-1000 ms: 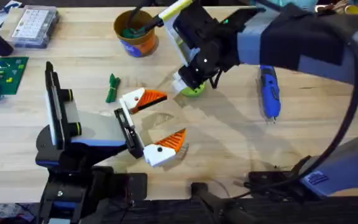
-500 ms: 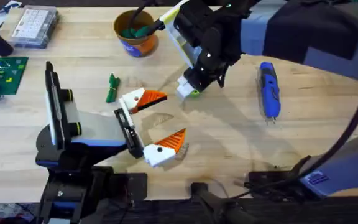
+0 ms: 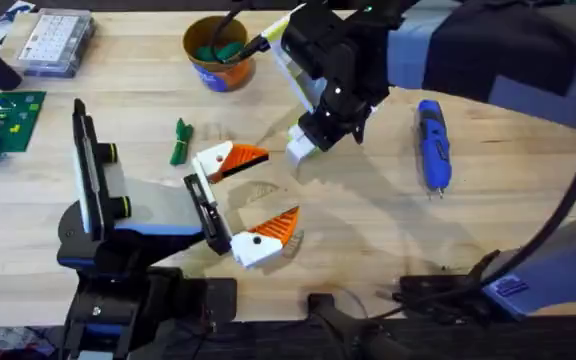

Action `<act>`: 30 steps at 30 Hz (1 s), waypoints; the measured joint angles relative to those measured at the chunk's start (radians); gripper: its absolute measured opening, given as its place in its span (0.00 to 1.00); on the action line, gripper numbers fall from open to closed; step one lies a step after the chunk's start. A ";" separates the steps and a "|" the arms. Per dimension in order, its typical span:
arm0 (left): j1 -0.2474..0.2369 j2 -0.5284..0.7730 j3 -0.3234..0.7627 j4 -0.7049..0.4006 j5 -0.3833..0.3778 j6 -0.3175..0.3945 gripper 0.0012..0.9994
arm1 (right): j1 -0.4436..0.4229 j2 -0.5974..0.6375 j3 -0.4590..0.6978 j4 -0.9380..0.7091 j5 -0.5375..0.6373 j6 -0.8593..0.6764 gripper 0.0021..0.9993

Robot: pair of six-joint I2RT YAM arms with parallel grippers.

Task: Pick up the gripper from the table and insert it into the empty holder that is missing its gripper. Then pick up a screw, insert it into the mounting hole, and use the screwdriver to tighten it. Finally, clean up the table by picking up the vegetable and placing it into the bucket.

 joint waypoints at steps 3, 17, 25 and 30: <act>0.000 0.000 0.000 0.000 0.000 0.000 0.99 | 0.000 -0.011 -0.004 0.005 0.000 0.016 1.00; 0.000 0.000 0.000 0.000 0.000 0.000 0.99 | -0.002 -0.311 -0.321 0.290 -0.004 0.067 1.00; 0.000 0.000 0.000 0.000 0.000 0.000 0.99 | -0.002 -0.205 -0.342 0.395 -0.004 0.063 1.00; 0.000 0.000 0.000 0.000 0.000 0.000 0.99 | -0.002 -0.158 -0.343 0.442 -0.003 0.063 0.97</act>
